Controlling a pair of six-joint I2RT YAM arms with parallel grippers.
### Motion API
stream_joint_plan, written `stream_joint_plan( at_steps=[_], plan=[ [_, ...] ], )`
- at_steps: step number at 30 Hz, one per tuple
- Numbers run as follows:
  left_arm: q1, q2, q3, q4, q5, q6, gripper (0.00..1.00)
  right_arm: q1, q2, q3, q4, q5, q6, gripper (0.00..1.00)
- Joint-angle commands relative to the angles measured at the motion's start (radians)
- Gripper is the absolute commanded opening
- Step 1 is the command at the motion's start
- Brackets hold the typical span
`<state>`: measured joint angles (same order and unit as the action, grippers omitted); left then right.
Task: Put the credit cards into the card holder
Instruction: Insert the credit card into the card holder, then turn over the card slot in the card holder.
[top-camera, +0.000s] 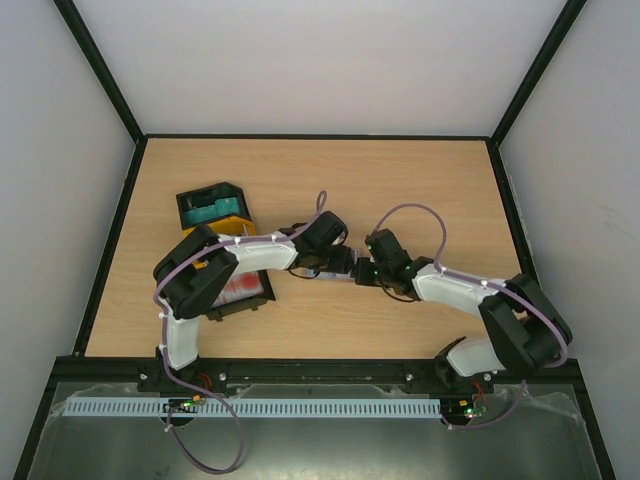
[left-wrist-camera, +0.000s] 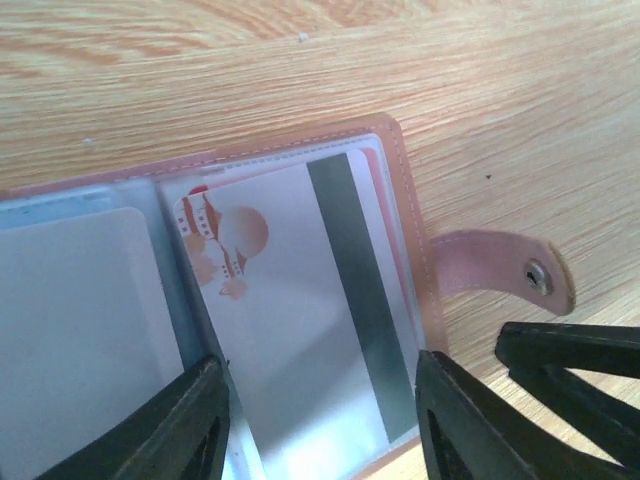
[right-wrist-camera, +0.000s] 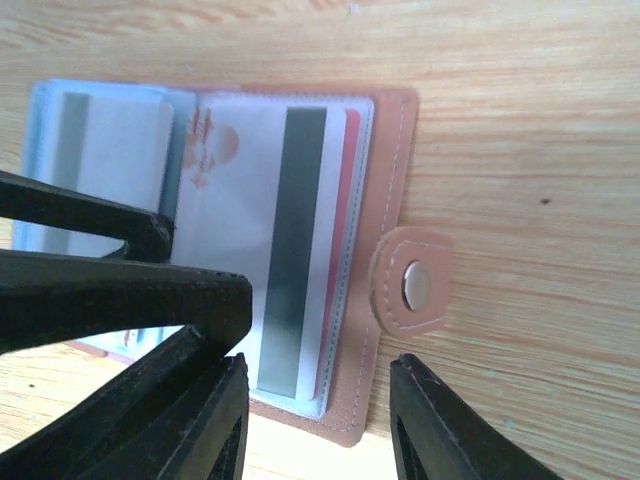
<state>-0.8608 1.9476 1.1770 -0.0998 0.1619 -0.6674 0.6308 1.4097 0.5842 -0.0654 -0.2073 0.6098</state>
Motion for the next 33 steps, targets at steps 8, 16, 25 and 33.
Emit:
stream_joint_plan(
  at_steps=[8, 16, 25, 33],
  plan=[
    [0.027, -0.172, 0.011, -0.169, -0.05, -0.023, 0.61, 0.011, -0.009, 0.131, -0.067, 0.075, -0.039, 0.45],
    [0.129, -0.261, -0.154, -0.092, -0.056, -0.086, 0.44, 0.078, 0.173, 0.265, -0.063, -0.018, -0.067, 0.36],
    [0.169, -0.23, -0.174, -0.033, 0.03, -0.064, 0.32, 0.085, 0.317, 0.32, -0.1, -0.042, -0.07, 0.2],
    [0.174, -0.2, -0.18, 0.011, 0.102, -0.039, 0.23, 0.086, 0.334, 0.315, -0.15, 0.044, -0.051, 0.05]
  ],
)
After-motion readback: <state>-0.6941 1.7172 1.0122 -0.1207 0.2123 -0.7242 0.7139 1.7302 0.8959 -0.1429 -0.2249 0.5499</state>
